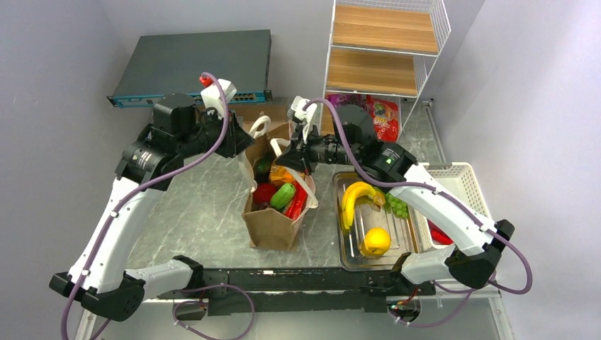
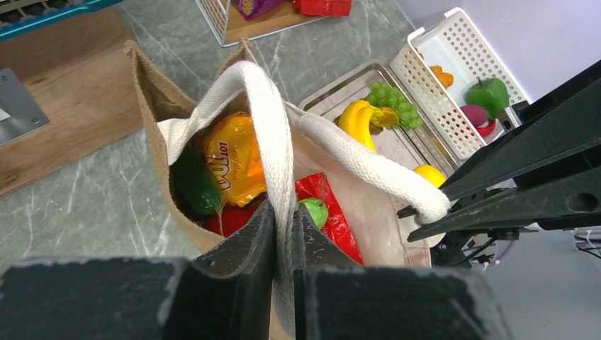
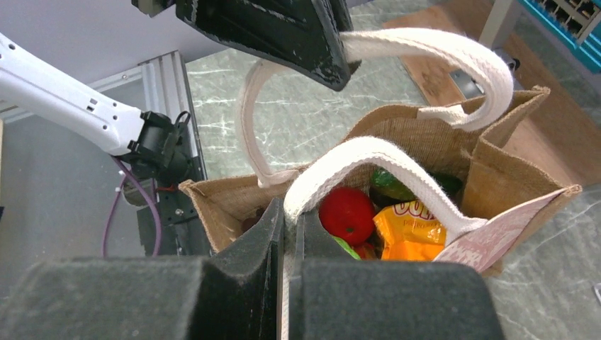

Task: Place the food into the grocery bag and tie it
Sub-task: Tie the grocery bag at the center of the board.

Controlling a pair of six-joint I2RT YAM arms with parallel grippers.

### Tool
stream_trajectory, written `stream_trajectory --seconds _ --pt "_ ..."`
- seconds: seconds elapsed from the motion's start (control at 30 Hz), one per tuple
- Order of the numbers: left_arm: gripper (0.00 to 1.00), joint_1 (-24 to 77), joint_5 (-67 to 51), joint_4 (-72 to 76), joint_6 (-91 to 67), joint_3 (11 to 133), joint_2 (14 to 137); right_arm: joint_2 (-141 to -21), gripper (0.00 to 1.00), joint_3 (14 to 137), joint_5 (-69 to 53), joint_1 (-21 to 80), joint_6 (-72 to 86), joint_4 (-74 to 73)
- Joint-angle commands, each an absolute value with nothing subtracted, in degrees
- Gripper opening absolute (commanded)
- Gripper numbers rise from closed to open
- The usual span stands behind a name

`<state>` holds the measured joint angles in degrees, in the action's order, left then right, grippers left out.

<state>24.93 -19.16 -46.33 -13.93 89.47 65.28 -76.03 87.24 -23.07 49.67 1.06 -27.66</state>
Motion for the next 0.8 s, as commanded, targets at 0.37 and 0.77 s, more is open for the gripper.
stream_trajectory --seconds 0.37,0.77 --pt "0.05 28.29 -19.89 -49.91 -11.81 96.58 67.09 -78.64 0.0 82.3 -28.61 50.02 -6.12 -7.92" --pt "0.05 29.89 -23.08 -50.93 -12.71 95.55 66.53 -81.67 0.0 80.0 -32.72 47.18 -3.75 0.44"
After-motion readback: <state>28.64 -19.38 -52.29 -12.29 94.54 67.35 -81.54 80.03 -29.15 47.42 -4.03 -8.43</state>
